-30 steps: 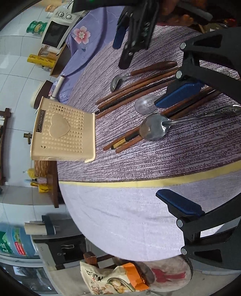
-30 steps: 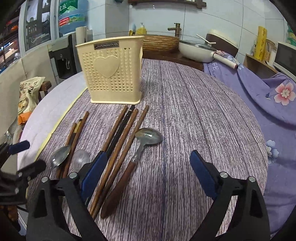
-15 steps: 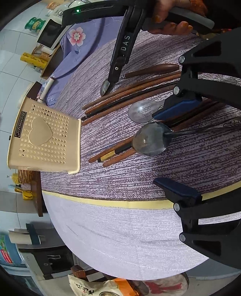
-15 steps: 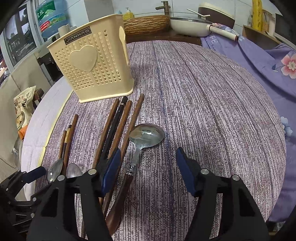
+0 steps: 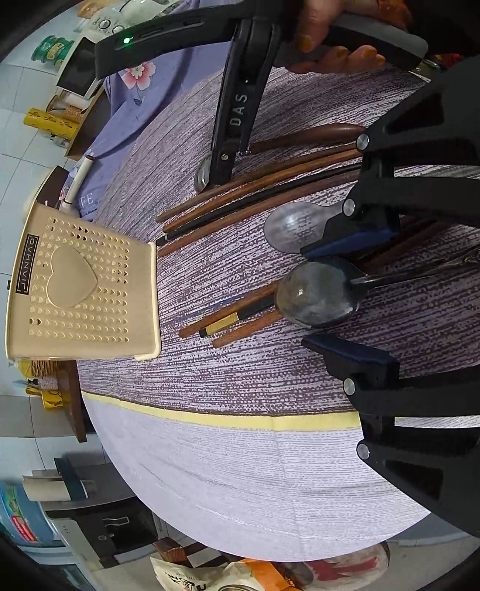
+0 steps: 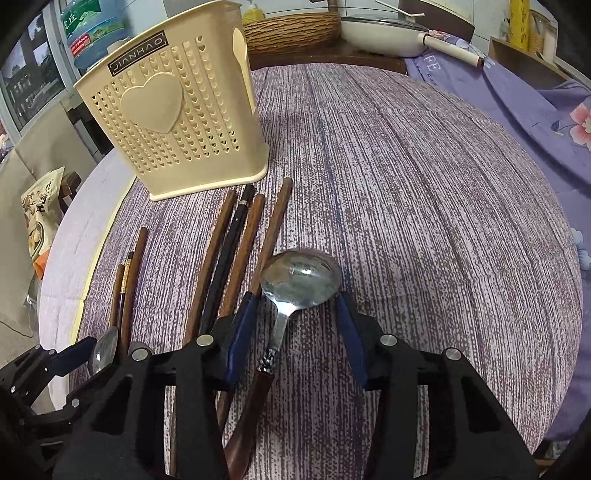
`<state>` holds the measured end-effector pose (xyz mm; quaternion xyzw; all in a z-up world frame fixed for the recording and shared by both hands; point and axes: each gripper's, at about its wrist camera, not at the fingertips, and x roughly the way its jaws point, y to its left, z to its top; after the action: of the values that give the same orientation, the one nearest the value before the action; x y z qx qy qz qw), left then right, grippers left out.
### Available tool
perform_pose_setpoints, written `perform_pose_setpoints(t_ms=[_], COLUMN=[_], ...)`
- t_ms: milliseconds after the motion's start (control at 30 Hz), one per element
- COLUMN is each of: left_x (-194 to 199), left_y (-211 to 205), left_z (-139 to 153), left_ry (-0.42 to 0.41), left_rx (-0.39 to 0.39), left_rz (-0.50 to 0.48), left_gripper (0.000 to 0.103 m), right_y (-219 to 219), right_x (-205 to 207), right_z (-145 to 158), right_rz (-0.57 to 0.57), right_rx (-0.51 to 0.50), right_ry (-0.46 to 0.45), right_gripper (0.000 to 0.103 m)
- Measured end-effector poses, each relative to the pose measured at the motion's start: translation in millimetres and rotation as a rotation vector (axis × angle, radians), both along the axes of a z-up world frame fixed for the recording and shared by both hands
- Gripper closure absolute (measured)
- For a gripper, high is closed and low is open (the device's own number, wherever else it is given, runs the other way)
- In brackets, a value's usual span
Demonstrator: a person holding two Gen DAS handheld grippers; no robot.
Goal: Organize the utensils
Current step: 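Move the right tool down to the large metal spoon and close on its neck, then lift the spoon with the right tool toward the cream utensil holder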
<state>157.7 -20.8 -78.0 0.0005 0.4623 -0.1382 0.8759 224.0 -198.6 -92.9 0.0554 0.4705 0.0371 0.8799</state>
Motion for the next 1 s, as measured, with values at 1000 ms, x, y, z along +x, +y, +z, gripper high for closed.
perform_pose_setpoints(t_ms=[1000], left_x=[16], left_y=[3], left_z=[16], left_ry=[-0.036], left_rx=[-0.049], left_rz=[0.001], left_gripper=[0.066], right_y=[-4], right_x=[13], right_z=[3], right_rz=[0.032], right_rx=[0.001], right_ry=[-0.021], right_gripper=[0.071])
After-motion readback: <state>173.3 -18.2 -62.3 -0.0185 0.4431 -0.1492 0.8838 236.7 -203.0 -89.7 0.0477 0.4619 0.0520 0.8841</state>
